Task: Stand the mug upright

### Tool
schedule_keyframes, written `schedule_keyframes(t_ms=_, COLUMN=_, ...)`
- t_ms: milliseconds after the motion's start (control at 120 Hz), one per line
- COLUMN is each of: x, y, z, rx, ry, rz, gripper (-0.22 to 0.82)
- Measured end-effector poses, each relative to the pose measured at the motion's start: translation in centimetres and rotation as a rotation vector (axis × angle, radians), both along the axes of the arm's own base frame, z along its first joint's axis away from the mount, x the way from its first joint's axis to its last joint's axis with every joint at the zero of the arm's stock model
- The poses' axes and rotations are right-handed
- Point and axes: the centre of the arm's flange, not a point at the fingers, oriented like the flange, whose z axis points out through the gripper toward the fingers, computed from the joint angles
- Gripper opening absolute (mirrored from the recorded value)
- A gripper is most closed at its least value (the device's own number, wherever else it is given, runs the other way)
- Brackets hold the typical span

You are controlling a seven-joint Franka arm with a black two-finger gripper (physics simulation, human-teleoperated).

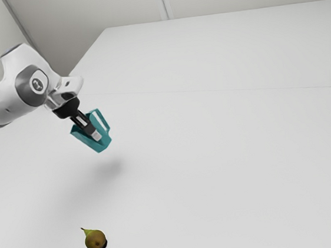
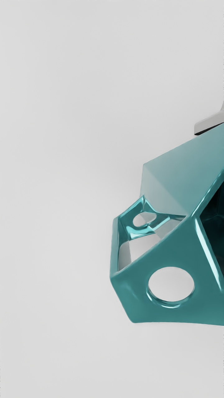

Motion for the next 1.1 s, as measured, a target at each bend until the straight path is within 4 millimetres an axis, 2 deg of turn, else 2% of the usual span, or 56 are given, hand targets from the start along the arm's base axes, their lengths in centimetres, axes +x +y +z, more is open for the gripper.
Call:
schedule_keyframes(t_ms=133, x=-0.5, y=-3.5, z=1.0, rx=0.065, ry=0.011, rz=0.003, gripper=-0.18)
schedule_keyframes(t_ms=333, x=-2.2, y=-5.3, z=1.3, rx=0.141, ry=0.032, rz=0.086, gripper=-0.18)
schedule_keyframes(t_ms=467, x=-3.4, y=-6.9, z=0.7, rx=0.176, ry=0.035, rz=0.133, gripper=-0.18)
schedule_keyframes(t_ms=717, x=-4.4, y=-8.7, z=-2.1, rx=0.236, ry=0.037, rz=0.217, gripper=-0.18)
schedule_keyframes(t_ms=1100, x=-4.8, y=-9.3, z=-6.3, rx=0.254, ry=0.035, rz=0.344, gripper=-0.18)
